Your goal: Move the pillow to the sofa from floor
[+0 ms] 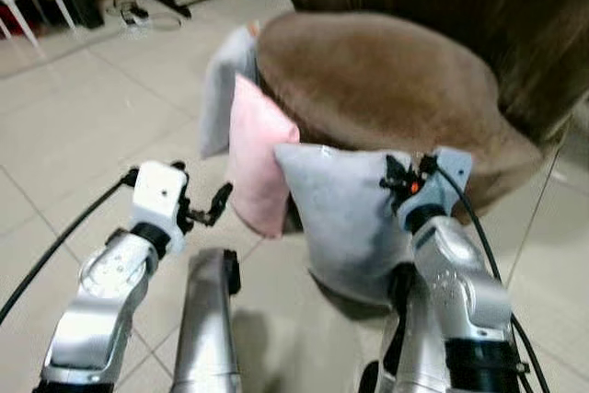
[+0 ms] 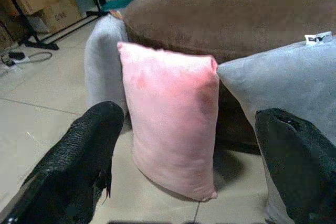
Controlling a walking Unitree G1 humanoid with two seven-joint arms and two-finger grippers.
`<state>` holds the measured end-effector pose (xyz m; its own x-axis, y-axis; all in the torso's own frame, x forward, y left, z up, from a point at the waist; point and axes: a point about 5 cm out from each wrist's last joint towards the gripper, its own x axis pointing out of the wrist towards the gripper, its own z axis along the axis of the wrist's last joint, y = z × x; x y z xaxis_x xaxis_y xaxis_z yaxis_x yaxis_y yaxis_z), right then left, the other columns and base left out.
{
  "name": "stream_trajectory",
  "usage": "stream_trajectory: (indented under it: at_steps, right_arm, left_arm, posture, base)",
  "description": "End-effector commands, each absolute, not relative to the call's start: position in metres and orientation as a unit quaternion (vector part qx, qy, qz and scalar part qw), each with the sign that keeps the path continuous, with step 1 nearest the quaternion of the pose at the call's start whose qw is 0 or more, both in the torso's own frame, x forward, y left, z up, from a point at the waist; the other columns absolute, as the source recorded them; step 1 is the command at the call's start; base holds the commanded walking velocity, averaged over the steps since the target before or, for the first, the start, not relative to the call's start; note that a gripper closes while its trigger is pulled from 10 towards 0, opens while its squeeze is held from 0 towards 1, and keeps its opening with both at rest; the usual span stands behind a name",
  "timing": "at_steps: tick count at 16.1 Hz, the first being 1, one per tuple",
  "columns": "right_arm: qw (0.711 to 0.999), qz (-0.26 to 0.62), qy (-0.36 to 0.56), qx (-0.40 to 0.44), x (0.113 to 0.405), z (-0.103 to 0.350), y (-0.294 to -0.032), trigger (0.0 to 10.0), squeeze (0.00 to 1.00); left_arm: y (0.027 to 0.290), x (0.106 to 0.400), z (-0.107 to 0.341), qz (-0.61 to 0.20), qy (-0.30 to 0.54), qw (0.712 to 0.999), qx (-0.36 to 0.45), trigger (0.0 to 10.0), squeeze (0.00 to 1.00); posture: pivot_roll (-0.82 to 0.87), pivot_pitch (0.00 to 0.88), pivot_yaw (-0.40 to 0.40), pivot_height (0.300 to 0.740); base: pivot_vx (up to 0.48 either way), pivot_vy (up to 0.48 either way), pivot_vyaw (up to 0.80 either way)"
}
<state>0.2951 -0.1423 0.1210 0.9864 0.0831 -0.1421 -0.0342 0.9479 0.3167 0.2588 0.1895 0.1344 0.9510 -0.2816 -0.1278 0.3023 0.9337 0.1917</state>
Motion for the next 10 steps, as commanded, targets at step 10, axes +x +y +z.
stream_trajectory:
  at_steps: [10]
  right_arm:
    - [0.988,-0.013,0.044,0.151,0.295,0.136,-0.147,10.0,0.0]
  left_arm:
    - [0.19,0.279,0.145,-0.134,0.013,0.982,0.131,10.0,0.0]
  posture:
    - [-0.05,0.0,0.059,0.534]
  base:
    - [0.0,0.0,0.0]
